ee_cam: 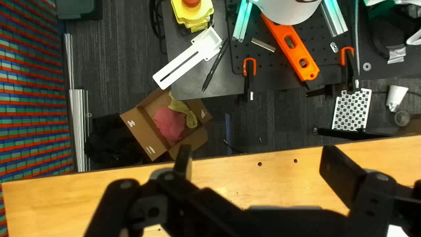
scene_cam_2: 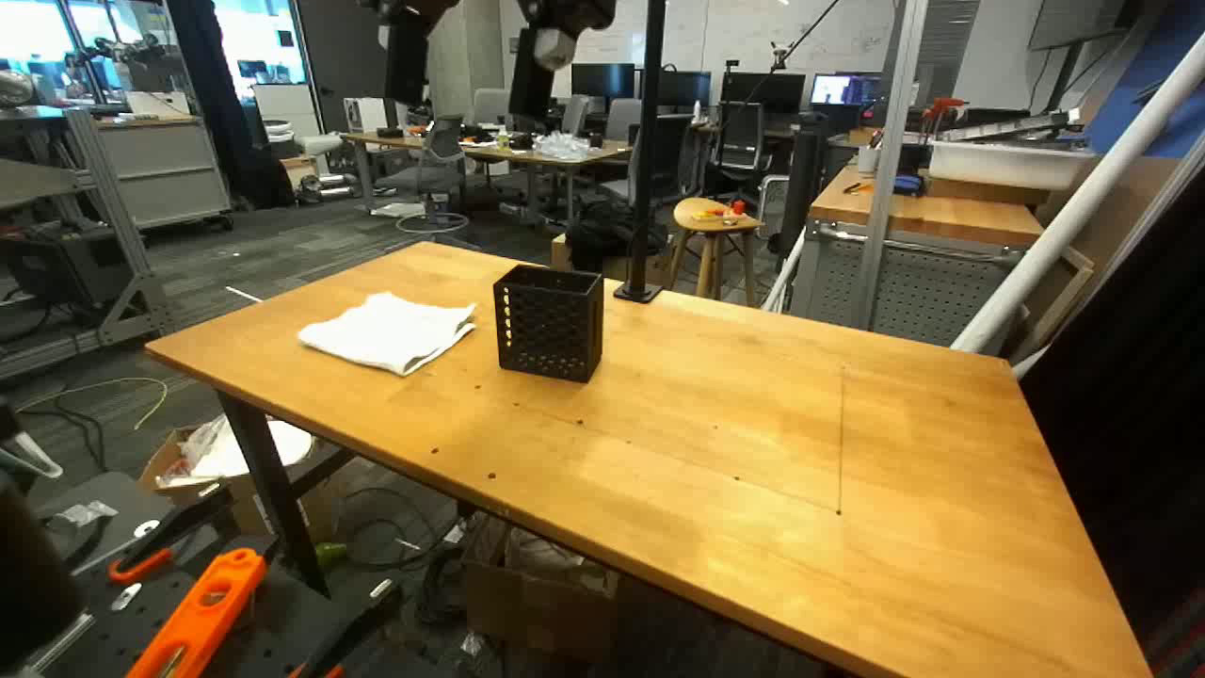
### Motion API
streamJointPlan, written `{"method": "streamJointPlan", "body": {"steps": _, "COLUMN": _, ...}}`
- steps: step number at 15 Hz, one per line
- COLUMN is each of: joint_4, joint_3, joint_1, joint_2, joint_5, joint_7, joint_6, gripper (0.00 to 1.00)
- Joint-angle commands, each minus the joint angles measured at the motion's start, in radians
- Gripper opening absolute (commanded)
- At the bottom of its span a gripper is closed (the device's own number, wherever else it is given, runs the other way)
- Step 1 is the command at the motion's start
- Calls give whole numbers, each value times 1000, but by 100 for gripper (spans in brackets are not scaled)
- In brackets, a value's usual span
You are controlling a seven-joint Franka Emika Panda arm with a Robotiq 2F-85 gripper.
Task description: Put the white towel in the black basket.
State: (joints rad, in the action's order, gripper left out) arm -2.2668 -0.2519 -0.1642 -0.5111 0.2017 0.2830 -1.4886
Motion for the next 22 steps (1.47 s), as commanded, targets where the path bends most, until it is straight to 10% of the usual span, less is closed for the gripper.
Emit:
{"method": "streamJointPlan", "body": {"steps": 1, "joint_4": 5, "joint_3": -1, "joint_1": 2, "joint_2": 0, "joint_5": 0, "joint_7": -1, "joint_6": 2, "gripper": 100}}
{"method": "streamJointPlan", "body": {"steps": 22, "joint_4": 50, "joint_3": 128, "joint_1": 76, "joint_2": 77, "joint_5": -60, "joint_7": -171, "joint_6": -125, "gripper": 100}}
